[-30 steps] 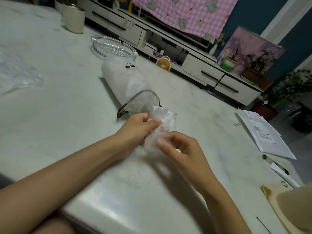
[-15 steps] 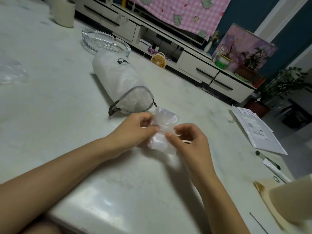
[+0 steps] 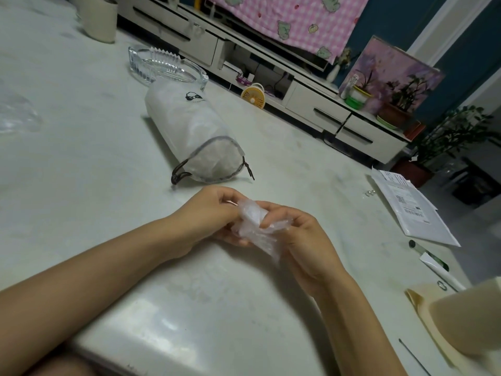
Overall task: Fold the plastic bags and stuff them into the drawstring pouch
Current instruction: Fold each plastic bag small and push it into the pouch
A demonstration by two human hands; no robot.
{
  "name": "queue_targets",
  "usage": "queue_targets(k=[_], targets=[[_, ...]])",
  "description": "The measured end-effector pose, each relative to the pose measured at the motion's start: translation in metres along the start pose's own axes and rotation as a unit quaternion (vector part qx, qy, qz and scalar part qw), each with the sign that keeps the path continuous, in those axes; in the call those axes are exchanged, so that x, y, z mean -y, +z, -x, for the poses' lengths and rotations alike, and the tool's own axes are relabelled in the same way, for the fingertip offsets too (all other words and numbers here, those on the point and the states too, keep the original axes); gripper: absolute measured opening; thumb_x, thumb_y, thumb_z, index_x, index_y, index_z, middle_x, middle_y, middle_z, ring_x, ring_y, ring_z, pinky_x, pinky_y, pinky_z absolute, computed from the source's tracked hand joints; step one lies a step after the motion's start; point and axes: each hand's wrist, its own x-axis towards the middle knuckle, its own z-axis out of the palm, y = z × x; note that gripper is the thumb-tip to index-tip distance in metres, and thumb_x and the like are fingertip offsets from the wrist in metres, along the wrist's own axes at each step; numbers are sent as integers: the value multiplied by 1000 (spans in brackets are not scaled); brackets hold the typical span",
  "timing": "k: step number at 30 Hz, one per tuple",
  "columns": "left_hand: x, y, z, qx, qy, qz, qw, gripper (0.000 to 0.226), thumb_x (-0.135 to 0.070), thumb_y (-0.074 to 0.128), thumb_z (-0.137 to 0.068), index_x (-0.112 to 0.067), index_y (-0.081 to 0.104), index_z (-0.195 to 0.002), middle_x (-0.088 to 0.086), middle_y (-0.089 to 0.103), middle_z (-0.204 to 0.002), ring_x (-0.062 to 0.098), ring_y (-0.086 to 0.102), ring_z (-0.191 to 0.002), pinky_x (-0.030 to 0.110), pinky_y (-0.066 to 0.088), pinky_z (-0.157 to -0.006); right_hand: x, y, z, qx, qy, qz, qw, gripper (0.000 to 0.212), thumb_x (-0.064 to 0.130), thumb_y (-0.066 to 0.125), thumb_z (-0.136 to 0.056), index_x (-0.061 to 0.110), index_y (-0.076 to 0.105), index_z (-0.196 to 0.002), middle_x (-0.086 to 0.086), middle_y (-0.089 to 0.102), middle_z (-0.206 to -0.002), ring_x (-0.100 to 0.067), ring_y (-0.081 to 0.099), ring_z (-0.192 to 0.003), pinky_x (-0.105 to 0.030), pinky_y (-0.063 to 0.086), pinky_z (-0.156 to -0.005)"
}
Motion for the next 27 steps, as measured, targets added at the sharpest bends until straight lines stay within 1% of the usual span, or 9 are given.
queue_targets(k=[3, 6, 8, 11, 13, 15, 19, 24, 27], targets=[[-3, -1, -2, 8, -41, 67, 997, 23, 5, 47, -87, -1, 67, -78, 15, 72, -78, 20, 61, -63, 27, 57, -54, 2, -2, 3, 11, -17, 68, 997, 41, -22, 51, -72, 11, 62, -50, -8, 72, -95, -19, 68, -80, -22, 51, -64], [-3, 0, -4, 28, -49, 114, 992, 25, -21, 55, -91, 3, 64, -93, 28, 66, -96, 27, 63, -73, 29, 58, -59, -1, -3, 2, -28, -57, 136, 989, 54, -26, 41, -70, 17, 59, -44, 4, 70, -77, -6, 61, -60, -17, 42, -46], [2, 1, -3, 27, -26, 76, 996, 38, -28, 65, -78, 2, 62, -100, 18, 67, -90, 20, 66, -71, 25, 57, -60, -6, -3, -2, -41, -102, 180, 977, 58, -27, 43, -68, 23, 62, -44, 9, 69, -81, -5, 62, -68, -19, 46, -53], [5, 1, -5, -34, 25, 27, 999, 15, -8, 65, -84, -1, 64, -97, 12, 66, -88, 16, 63, -75, 20, 56, -61, -5, -5, -1, -9, -111, 187, 976, 43, -13, 53, -71, 24, 70, -57, 6, 67, -98, -9, 64, -90, -21, 49, -76], [6, -1, -7, -73, 64, -36, 995, 7, -4, 63, -86, -9, 65, -91, 6, 67, -86, 14, 61, -75, 17, 51, -63, 4, -9, 3, 37, -67, 126, 989, 23, 5, 52, -70, 16, 72, -67, 5, 69, -101, -10, 65, -90, -21, 50, -74], [5, -2, -7, -90, 125, -126, 980, 14, -5, 63, -86, -18, 64, -84, -4, 66, -80, 8, 58, -70, 13, 47, -63, 11, -15, 4, 20, -40, 68, 997, 22, 13, 48, -73, 9, 70, -75, -1, 71, -101, -14, 65, -85, -21, 51, -68], [6, 1, -4, -44, 201, -183, 961, 16, -8, 64, -87, -24, 63, -84, -10, 66, -83, 2, 59, -73, 14, 47, -69, 7, -11, 3, -65, 0, 134, 989, 19, 20, 63, -88, 16, 61, -106, -7, 67, -102, -13, 63, -81, -19, 49, -61], [6, 0, -6, -59, 224, -158, 960, 22, -4, 61, -89, -26, 61, -86, -10, 63, -81, 0, 59, -71, 16, 47, -68, 2, -10, 4, -30, 22, 203, 978, 12, 11, 71, -82, 2, 65, -88, -2, 58, -66, -17, 55, -64, -33, 47, -62], [5, 2, -5, -55, 210, -151, 964, 22, -3, 58, -89, -24, 62, -86, -7, 63, -81, 9, 57, -70, 15, 46, -62, 4, -13, 7, -1, 33, 212, 977, 17, 11, 74, -79, -2, 65, -83, -10, 59, -69, -20, 53, -66, -34, 43, -64]])
